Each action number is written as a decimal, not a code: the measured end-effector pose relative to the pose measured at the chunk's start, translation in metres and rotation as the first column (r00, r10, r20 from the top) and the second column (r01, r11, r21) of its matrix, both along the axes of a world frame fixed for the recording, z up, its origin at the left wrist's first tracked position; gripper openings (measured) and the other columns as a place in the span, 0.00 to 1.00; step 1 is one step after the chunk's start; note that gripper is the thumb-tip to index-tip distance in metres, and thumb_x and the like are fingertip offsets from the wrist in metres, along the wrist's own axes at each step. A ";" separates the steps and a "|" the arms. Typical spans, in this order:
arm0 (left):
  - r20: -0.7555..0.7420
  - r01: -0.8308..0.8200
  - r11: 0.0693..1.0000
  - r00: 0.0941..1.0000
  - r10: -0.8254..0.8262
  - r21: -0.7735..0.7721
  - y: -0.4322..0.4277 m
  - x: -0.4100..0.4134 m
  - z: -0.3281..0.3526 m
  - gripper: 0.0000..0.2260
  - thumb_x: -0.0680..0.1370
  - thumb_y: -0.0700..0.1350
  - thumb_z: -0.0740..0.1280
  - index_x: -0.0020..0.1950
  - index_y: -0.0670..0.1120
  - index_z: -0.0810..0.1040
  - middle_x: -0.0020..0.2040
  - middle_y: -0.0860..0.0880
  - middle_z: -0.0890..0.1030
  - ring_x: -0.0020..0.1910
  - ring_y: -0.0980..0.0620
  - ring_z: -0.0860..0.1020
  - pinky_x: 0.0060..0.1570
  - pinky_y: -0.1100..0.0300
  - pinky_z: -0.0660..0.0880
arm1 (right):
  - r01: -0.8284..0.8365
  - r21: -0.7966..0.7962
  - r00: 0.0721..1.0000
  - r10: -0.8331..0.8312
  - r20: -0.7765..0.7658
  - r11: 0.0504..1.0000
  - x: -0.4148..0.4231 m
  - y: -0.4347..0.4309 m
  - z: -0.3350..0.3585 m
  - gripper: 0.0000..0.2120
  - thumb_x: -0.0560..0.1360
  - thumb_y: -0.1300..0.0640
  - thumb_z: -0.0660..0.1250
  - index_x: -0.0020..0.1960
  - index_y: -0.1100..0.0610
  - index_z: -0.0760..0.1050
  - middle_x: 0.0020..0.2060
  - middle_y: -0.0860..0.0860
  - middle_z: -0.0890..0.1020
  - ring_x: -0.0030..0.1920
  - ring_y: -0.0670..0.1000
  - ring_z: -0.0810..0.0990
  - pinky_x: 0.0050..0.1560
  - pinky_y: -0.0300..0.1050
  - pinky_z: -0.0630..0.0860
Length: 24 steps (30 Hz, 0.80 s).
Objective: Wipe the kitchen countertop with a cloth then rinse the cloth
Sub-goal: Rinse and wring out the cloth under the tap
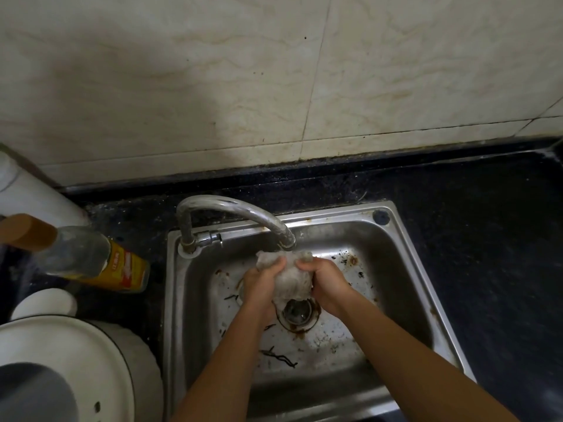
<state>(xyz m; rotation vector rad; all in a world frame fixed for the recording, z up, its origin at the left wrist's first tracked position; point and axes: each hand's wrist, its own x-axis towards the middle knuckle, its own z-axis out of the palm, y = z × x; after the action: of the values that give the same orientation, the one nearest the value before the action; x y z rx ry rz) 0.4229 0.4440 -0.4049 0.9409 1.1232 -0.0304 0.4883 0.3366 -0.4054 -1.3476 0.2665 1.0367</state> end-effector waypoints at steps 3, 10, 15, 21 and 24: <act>-0.078 0.000 0.999 0.997 0.004 0.041 -0.001 0.005 0.002 0.16 0.70 0.52 0.74 0.51 0.44 0.79 0.48 0.42 0.83 0.47 0.41 0.81 0.50 0.43 0.79 | -0.022 -0.003 1.000 0.022 0.003 1.000 -0.002 -0.001 0.000 0.16 0.72 0.60 0.67 0.58 0.64 0.77 0.52 0.59 0.83 0.54 0.58 0.82 0.52 0.54 0.78; -0.123 -0.033 0.999 0.992 0.028 -0.033 -0.005 0.009 -0.001 0.32 0.64 0.71 0.67 0.53 0.46 0.78 0.49 0.43 0.82 0.47 0.42 0.82 0.51 0.44 0.79 | -0.022 0.021 1.000 0.022 0.012 1.000 -0.001 -0.003 0.007 0.15 0.75 0.57 0.68 0.59 0.64 0.77 0.51 0.58 0.84 0.52 0.57 0.83 0.55 0.54 0.79; -0.087 -0.098 0.984 0.992 0.086 -0.149 0.001 0.005 -0.002 0.27 0.71 0.68 0.64 0.52 0.45 0.80 0.50 0.41 0.82 0.49 0.38 0.81 0.52 0.39 0.77 | 0.005 -0.026 1.000 -0.006 -0.014 1.000 -0.001 0.000 0.005 0.16 0.77 0.51 0.66 0.58 0.60 0.78 0.52 0.56 0.84 0.54 0.56 0.82 0.55 0.53 0.79; -0.050 -0.034 0.998 0.998 0.032 -0.044 0.004 -0.002 -0.001 0.24 0.65 0.54 0.76 0.56 0.43 0.78 0.52 0.41 0.82 0.48 0.41 0.81 0.51 0.42 0.78 | -0.062 0.002 0.998 0.061 0.014 0.998 -0.005 0.001 0.010 0.14 0.74 0.57 0.68 0.58 0.61 0.78 0.52 0.57 0.84 0.54 0.57 0.82 0.57 0.56 0.77; -0.056 -0.074 0.997 0.996 0.072 -0.037 0.002 0.000 -0.002 0.29 0.61 0.61 0.76 0.53 0.44 0.79 0.49 0.43 0.83 0.47 0.41 0.82 0.50 0.42 0.79 | -0.063 0.022 0.998 0.062 0.019 0.998 -0.006 0.001 0.015 0.12 0.74 0.61 0.67 0.57 0.62 0.78 0.51 0.58 0.84 0.51 0.56 0.83 0.54 0.53 0.79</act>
<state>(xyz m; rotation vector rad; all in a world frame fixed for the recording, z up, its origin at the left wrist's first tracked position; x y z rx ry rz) 0.4229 0.4461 -0.4070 0.8676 1.2029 -0.0185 0.4828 0.3371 -0.3907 -1.3521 0.1993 1.0755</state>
